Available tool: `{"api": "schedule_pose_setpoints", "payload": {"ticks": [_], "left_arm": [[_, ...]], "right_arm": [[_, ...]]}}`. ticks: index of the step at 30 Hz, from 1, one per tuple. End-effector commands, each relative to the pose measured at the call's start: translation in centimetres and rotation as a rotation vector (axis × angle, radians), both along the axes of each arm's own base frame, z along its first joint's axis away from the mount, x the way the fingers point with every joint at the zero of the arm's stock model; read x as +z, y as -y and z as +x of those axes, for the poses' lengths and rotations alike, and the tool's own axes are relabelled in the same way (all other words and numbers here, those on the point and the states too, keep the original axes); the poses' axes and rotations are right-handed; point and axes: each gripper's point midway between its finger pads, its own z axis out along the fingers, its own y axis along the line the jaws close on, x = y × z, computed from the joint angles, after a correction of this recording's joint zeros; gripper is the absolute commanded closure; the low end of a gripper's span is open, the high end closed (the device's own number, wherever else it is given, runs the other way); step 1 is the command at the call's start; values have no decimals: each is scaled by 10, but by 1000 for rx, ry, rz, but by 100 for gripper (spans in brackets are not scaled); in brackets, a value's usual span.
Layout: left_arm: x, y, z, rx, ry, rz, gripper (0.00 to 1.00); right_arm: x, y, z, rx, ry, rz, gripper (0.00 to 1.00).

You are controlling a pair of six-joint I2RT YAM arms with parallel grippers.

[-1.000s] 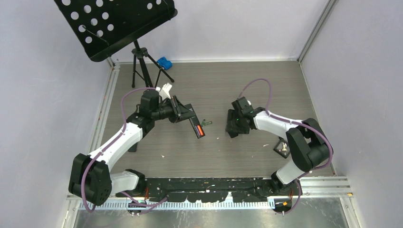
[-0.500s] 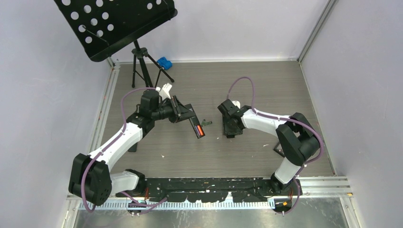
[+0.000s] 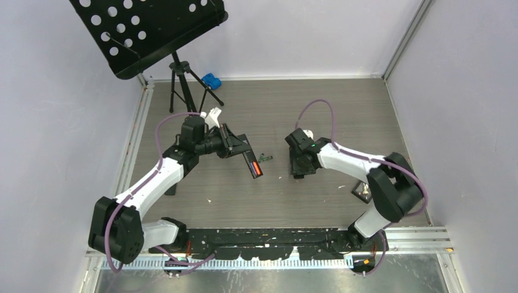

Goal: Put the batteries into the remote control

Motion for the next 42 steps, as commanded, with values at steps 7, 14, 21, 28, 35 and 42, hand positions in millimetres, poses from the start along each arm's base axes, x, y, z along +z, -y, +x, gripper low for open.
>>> {"api": "schedule_pose_setpoints", "payload": {"ticks": [7,14,21,28,35,42], "left_arm": [[2,-1,9,-25,99,34,100],[5,3,5,-52,71,6,100],[11,7,2,-57,47,-38,100],[19,10,-1,-61,31,-89,100],[22,11,-3,-65,15,-109,100],[23,11,-2,-52,7,-115,100]], "right_arm": [[133,-73,-21,290,257,440,64],[196,-111,-50,469,377,579,62],[200,-133,-59,525,367,588,62],[188,-144,-52,495,367,577,62],[182,-151,-49,494,368,564,61],[179,-157,-56,532,339,574,59]]}}
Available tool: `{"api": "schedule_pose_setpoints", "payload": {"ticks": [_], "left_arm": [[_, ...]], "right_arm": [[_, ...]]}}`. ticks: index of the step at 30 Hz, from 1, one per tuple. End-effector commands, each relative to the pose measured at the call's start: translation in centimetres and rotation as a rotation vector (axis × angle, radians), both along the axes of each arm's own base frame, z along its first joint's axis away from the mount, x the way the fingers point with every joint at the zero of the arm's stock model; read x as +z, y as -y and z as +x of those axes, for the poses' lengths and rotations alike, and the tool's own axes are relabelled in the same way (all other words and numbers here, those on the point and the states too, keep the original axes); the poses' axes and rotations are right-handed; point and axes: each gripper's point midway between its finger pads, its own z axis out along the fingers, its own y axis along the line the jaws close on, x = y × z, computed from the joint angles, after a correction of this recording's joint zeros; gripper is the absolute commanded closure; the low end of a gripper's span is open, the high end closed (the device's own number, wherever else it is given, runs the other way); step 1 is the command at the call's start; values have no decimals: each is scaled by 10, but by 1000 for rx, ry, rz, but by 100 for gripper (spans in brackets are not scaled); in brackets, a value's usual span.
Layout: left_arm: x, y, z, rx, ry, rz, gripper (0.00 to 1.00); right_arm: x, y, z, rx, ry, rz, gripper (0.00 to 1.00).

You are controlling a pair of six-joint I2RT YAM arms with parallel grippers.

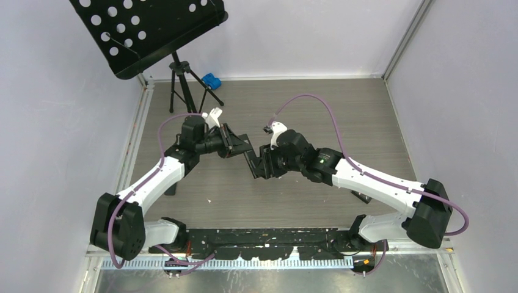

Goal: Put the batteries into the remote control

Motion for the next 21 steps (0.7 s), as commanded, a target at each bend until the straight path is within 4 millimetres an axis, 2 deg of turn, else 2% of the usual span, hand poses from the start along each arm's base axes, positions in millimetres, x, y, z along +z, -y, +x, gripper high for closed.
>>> {"api": "schedule_pose_setpoints", "payload": {"ticks": [1,9,13,21], "left_arm": [[22,4,0,-15,46,-64,100],[27,1,2,16,61,-62,100],[30,1,-1,9,58,-74,100],[38,6,-8,-32,39,-119,100]], "right_arm": [[18,-16,0,35,28,48,58],[9,-20,-13,90,-20,13,55],[4,-16,-5,40,-16,-26,55],[-5,-21,4,14,-27,-60,55]]}}
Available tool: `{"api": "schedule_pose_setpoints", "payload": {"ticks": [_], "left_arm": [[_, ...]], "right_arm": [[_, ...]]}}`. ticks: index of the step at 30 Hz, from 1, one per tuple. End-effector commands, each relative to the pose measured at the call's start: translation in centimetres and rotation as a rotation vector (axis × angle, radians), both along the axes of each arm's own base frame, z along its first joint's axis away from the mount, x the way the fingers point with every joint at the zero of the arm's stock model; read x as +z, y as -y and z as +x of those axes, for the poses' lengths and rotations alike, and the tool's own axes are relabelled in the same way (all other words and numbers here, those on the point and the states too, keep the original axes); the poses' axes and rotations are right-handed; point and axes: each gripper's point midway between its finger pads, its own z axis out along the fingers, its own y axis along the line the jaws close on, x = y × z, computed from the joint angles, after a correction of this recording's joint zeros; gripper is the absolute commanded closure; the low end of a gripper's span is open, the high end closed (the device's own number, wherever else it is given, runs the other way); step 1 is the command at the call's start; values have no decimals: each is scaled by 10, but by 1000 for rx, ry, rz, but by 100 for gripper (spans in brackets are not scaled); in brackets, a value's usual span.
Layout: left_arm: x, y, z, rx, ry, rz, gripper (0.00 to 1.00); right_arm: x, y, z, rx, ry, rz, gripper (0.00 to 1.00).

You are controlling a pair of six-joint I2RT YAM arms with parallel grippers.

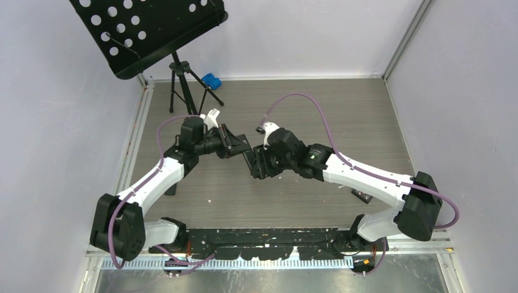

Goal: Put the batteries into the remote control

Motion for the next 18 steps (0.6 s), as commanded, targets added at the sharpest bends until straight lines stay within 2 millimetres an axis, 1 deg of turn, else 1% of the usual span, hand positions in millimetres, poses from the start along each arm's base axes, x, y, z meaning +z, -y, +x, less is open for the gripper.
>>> {"api": "schedule_pose_setpoints", "payload": {"ticks": [1,6,8,12,14,18], "left_arm": [[42,10,-10,-64,58,-123,100],[45,11,-13,-66,42,-155,100],[48,12,-13,-66,43,-177,100],[53,13,-16,-83,48,-197,100],[54,13,-18,-87,49,-201,100],[56,13,-21,-87,45,-210,100]], "right_arm": [[3,-9,7,-19,10,-11,55],[-1,-13,10,-38,-21,-28,53],[-4,-11,16,-74,-16,-55,53],[-7,-12,18,-96,-40,-76,53],[-8,-12,19,-103,-50,-83,53],[-3,-15,19,-97,-51,-72,53]]}}
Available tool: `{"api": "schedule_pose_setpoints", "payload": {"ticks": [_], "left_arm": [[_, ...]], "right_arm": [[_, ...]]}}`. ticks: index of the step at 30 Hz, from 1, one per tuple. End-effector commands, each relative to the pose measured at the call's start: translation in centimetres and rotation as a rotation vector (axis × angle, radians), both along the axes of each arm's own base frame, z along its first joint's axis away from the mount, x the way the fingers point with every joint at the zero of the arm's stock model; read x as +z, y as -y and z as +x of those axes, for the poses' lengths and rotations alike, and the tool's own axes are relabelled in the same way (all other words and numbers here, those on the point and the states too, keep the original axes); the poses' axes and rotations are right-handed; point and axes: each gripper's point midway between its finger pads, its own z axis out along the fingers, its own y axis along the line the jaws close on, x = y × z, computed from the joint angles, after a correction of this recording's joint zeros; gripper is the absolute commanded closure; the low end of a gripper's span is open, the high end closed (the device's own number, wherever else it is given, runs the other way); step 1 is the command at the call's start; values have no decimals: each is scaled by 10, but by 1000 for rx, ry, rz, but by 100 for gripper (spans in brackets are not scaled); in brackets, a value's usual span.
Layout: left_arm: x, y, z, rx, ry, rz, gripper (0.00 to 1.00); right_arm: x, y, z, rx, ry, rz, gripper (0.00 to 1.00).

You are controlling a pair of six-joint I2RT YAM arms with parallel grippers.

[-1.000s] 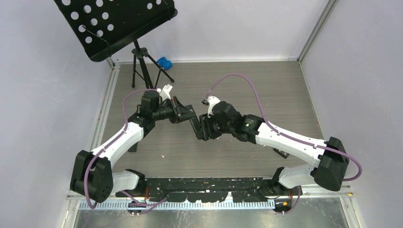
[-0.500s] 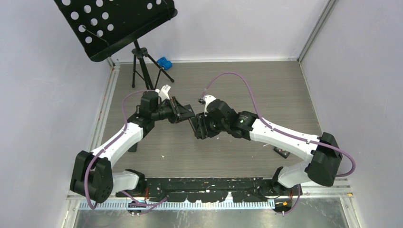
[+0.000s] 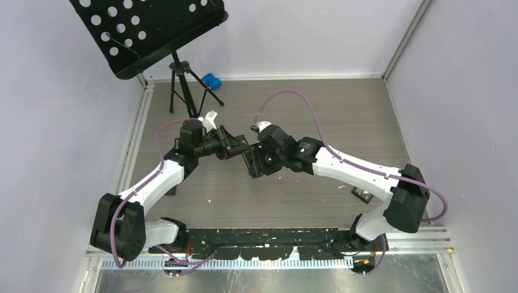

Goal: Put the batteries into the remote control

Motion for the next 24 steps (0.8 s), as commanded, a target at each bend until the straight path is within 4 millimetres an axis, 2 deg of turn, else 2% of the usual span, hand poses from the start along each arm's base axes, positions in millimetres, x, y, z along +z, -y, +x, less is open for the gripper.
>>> {"api": "schedule_pose_setpoints", "payload": {"ticks": [1,17,24], "left_arm": [[63,16,-25,-126,72,-180,100],[60,17,-21,-123,56,-177,100],[58,17,-19,-118,51,-174,100]], "right_arm": [[7,-10,12,-38,26,22,53],[23,-4,19,-49,85,12,48],[34,0,22,-73,113,31,38]]}}
